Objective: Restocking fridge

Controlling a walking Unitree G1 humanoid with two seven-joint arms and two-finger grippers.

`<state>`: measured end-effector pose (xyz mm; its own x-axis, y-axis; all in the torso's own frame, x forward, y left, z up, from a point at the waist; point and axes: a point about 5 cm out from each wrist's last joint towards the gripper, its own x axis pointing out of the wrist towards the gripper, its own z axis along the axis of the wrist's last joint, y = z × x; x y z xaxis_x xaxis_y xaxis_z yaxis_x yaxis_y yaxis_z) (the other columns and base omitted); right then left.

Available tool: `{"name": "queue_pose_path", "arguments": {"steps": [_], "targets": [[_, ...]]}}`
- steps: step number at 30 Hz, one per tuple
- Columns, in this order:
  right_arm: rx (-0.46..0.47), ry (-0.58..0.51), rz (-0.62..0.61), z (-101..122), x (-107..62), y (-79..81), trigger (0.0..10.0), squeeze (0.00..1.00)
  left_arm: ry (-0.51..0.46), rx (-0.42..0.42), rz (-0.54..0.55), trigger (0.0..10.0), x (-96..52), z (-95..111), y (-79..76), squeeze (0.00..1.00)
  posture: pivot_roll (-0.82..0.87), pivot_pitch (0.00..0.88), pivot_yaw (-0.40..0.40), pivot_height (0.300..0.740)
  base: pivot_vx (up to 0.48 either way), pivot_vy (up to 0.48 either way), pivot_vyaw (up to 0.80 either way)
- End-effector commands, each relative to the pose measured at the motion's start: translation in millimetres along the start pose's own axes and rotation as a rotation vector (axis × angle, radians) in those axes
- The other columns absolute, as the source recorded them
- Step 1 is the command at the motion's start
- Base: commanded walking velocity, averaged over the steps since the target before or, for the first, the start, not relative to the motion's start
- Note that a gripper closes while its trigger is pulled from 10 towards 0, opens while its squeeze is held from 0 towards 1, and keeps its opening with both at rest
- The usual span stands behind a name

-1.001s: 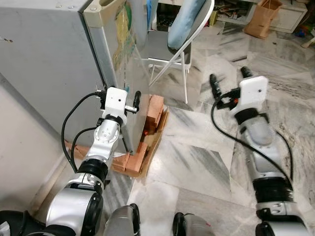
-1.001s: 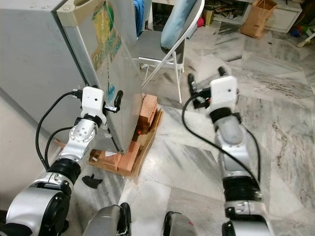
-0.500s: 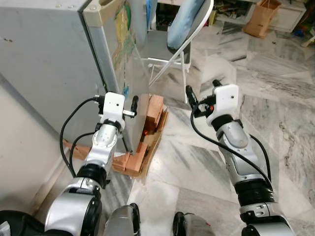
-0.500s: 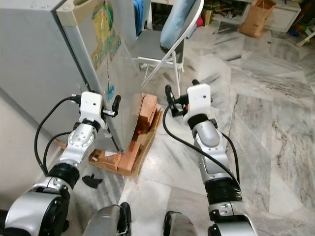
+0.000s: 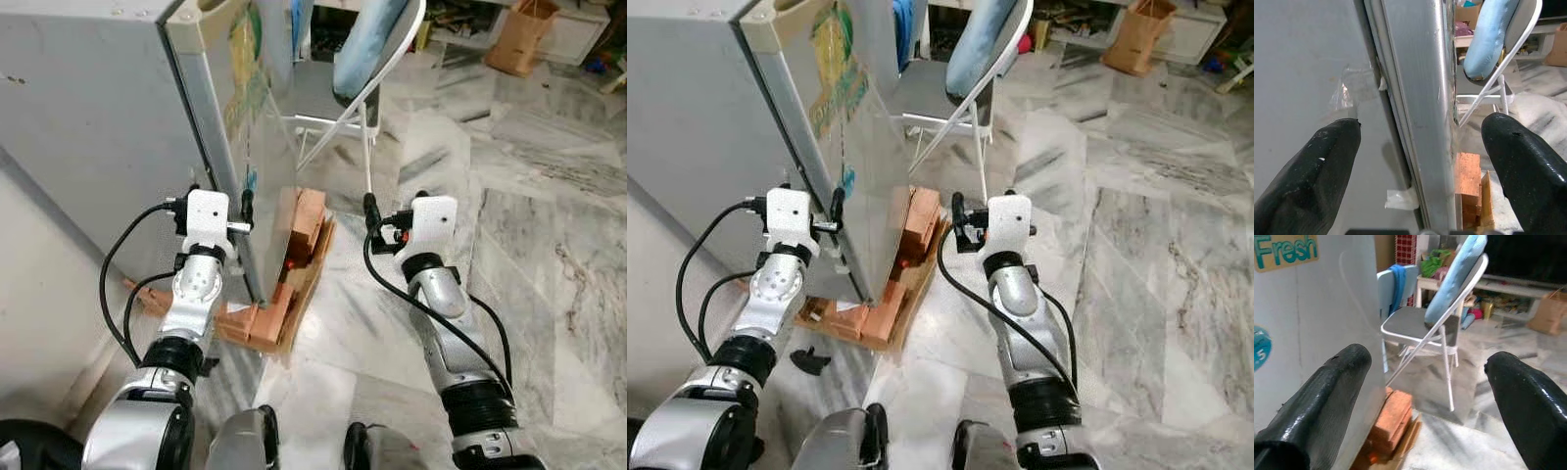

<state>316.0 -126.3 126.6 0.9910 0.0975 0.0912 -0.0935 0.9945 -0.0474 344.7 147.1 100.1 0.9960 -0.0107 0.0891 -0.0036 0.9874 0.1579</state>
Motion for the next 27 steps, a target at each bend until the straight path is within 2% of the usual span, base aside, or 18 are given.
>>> {"name": "queue_pose_path", "arguments": {"steps": [1, 4, 6, 7, 9, 15, 18, 23, 27], "targets": [[-0.023, -0.018, -0.014, 3, 2.0, -6.1, 10.0, 0.00, -0.002, -0.008, 0.018, 10.0, -4.4, -1, 3.4, 0.00, 0.05, 0.080, 0.017, 0.740, 0.000, 0.000, 0.00], [-0.021, -0.014, -0.037, 2, 2.2, -14.2, 10.0, 0.00, -0.005, -0.032, 0.024, 10.0, -12.4, -3, 7.8, 0.00, 0.05, 0.081, 0.017, 0.740, 0.000, 0.000, 0.00], [-0.021, -0.014, -0.037, 2, 2.2, -14.2, 10.0, 0.00, -0.005, -0.032, 0.024, 10.0, -12.4, -3, 7.8, 0.00, 0.05, 0.081, 0.017, 0.740, 0.000, 0.000, 0.00], [-0.013, -0.003, -0.057, 0, -1.1, -20.6, 10.0, 0.00, -0.004, -0.041, 0.031, 10.0, -26.0, -6, 11.7, 0.00, 0.06, 0.088, 0.011, 0.740, 0.000, 0.000, 0.00], [-0.034, 0.000, -0.070, -2, -5.9, -26.7, 10.0, 0.00, 0.003, -0.039, 0.032, 10.0, -41.0, -9, 14.5, 0.00, 0.07, 0.091, 0.008, 0.740, 0.000, 0.000, 0.00], [-0.007, 0.052, -0.100, -13, -18.5, -33.9, 10.0, 0.00, 0.014, -0.038, 0.016, 10.0, -63.8, -15, 15.6, 0.00, 0.08, 0.096, -0.002, 0.740, 0.000, 0.000, -0.22], [-0.006, 0.061, -0.093, -16, -21.5, -32.5, 10.0, 0.00, 0.026, -0.038, 0.009, 10.0, -67.8, -17, 15.1, 0.00, 0.09, 0.098, -0.006, 0.740, 0.000, 0.000, -0.80], [-0.012, 0.049, -0.078, -14, -19.4, -28.7, 10.0, 0.00, 0.028, -0.044, -0.008, 10.0, -67.6, -16, 12.2, 0.00, 0.08, 0.097, -0.007, 0.740, 0.000, 0.480, -0.76], [-0.027, 0.030, -0.071, -10, -15.7, -29.1, 10.0, 0.00, 0.021, -0.034, -0.016, 10.0, -64.0, -12, 8.6, 0.00, 0.08, 0.096, -0.011, 0.740, 0.000, 0.000, 0.00]]}}
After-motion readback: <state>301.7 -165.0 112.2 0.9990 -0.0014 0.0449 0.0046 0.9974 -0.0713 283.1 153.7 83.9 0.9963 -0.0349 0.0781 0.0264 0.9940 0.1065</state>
